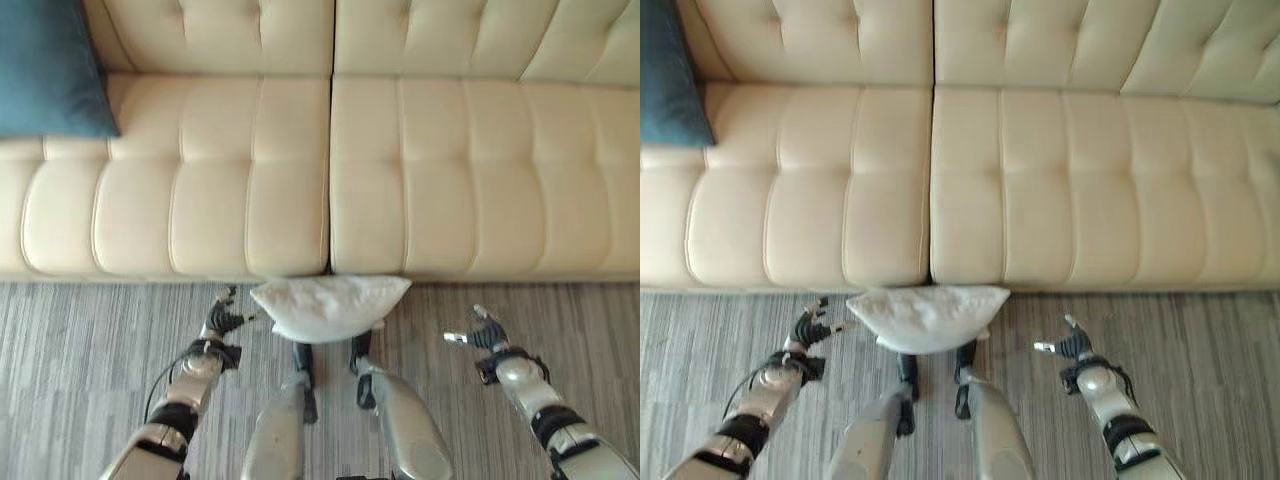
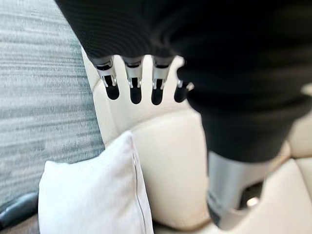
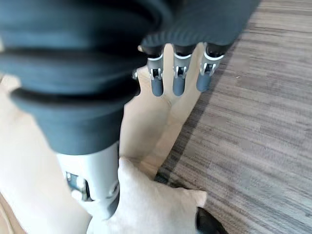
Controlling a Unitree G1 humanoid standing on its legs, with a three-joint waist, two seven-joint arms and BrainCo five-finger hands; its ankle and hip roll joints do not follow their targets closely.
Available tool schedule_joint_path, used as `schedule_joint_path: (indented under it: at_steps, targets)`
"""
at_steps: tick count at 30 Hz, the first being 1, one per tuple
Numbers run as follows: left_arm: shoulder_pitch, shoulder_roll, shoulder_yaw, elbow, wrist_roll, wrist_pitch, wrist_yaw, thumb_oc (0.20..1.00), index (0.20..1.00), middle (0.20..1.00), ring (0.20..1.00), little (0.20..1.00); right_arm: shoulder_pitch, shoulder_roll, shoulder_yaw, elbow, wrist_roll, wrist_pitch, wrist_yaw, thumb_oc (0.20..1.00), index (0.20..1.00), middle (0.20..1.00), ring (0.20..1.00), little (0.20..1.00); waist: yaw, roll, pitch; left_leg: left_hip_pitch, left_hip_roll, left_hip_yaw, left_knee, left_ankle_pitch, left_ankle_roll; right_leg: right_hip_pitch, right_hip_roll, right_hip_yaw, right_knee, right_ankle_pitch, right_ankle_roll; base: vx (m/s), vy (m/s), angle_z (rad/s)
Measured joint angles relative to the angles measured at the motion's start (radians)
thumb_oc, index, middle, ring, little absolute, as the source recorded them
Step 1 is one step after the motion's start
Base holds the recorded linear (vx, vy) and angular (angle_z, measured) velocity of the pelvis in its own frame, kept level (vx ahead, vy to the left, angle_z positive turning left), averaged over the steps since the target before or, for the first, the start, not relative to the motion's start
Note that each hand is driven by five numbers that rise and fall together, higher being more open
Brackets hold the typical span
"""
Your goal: Pick up all the scattered cushions and arrange them neatly on the sofa.
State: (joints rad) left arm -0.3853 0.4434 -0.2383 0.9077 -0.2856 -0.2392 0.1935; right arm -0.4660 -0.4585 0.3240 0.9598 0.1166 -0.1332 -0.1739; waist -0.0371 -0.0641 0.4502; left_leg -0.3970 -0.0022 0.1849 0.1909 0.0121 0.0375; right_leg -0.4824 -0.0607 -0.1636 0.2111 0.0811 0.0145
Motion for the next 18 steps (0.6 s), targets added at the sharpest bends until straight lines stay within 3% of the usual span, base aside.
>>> schedule_joint_path:
  at_steps: [2,5,8,12,14,16,17,18]
  targets:
    - [-0.104,0.025,0.003,0.01,-0.024,-0.011,0.02,1.0,1.0,1.0,1.0,1.0,-0.163,-0.002,0.021,0.016,0.024,-0.015,-0.023,1.0,1.0,1.0,1.0,1.0,0.005,0.003,0.103,-0.072,-0.004,0.03,0.047,-0.009,0.018,-0.07,-0.012,0.024,0.026,0.013,0.003,-0.23,-0.005,-0.24]
    - [-0.174,0.048,-0.005,0.013,-0.063,-0.023,0.044,1.0,1.0,1.0,1.0,1.0,-0.246,-0.005,0.06,0.031,0.059,-0.018,-0.043,1.0,1.0,1.0,1.0,1.0,0.015,0.003,0.104,-0.195,0.003,0.044,0.094,-0.015,0.022,-0.185,-0.02,0.03,0.053,0.012,0.011,-0.12,-0.032,-0.05]
    - [-0.251,0.08,-0.009,0.021,-0.093,-0.038,0.064,1.0,1.0,1.0,1.0,1.0,-0.347,-0.014,0.112,0.037,0.065,-0.014,-0.068,1.0,1.0,1.0,1.0,1.0,0.013,0.006,0.126,-0.349,0.011,0.039,0.215,-0.029,0.033,-0.335,-0.032,0.029,0.165,0.001,-0.019,-0.17,-0.034,0.11]
    - [-0.31,0.069,-0.096,0.099,-0.11,-0.048,0.082,1.0,1.0,1.0,1.0,1.0,-0.486,0.017,0.146,0.055,0.084,-0.023,-0.112,1.0,1.0,1.0,1.0,1.0,0.012,0.007,0.132,-0.623,0.057,0.029,0.533,-0.144,0.04,-0.603,-0.043,0.032,0.468,-0.103,-0.064,-0.09,-0.052,0.01]
    - [-0.326,0.045,-0.144,0.136,-0.109,-0.044,0.084,1.0,1.0,1.0,1.0,1.0,-0.513,0.035,0.143,0.087,0.103,-0.025,-0.131,1.0,1.0,1.0,1.0,1.0,0.012,0.006,0.131,-0.716,0.067,0.018,0.628,-0.177,0.039,-0.696,-0.051,0.031,0.559,-0.147,-0.059,-0.04,-0.052,0.12]
    - [-0.35,0.015,-0.183,0.128,-0.106,-0.033,0.089,1.0,1.0,1.0,1.0,1.0,-0.542,0.066,0.15,0.092,0.122,-0.023,-0.134,1.0,1.0,1.0,1.0,1.0,0.013,0.004,0.13,-0.824,0.077,0.013,0.69,-0.19,0.044,-0.801,-0.051,0.032,0.615,-0.159,-0.076,-0.01,-0.057,0.02]
    - [-0.38,-0.008,-0.205,0.123,-0.105,-0.028,0.1,1.0,1.0,1.0,1.0,1.0,-0.556,0.091,0.177,0.091,0.135,-0.023,-0.142,0.834,0.834,0.834,0.834,0.834,0.012,0.005,0.13,-0.859,0.08,0.013,0.702,-0.19,0.044,-0.836,-0.051,0.032,0.627,-0.159,-0.076,0.0,-0.04,0.0]
    - [-0.402,-0.021,-0.217,0.117,-0.105,-0.026,0.104,0.495,0.495,0.495,0.495,0.495,-0.565,0.104,0.178,0.091,0.141,-0.023,-0.143,0.2,0.2,0.2,0.2,0.2,0.01,0.005,0.13,-0.875,0.081,0.012,0.707,-0.19,0.044,-0.852,-0.051,0.033,0.631,-0.159,-0.076,0.0,0.0,0.0]
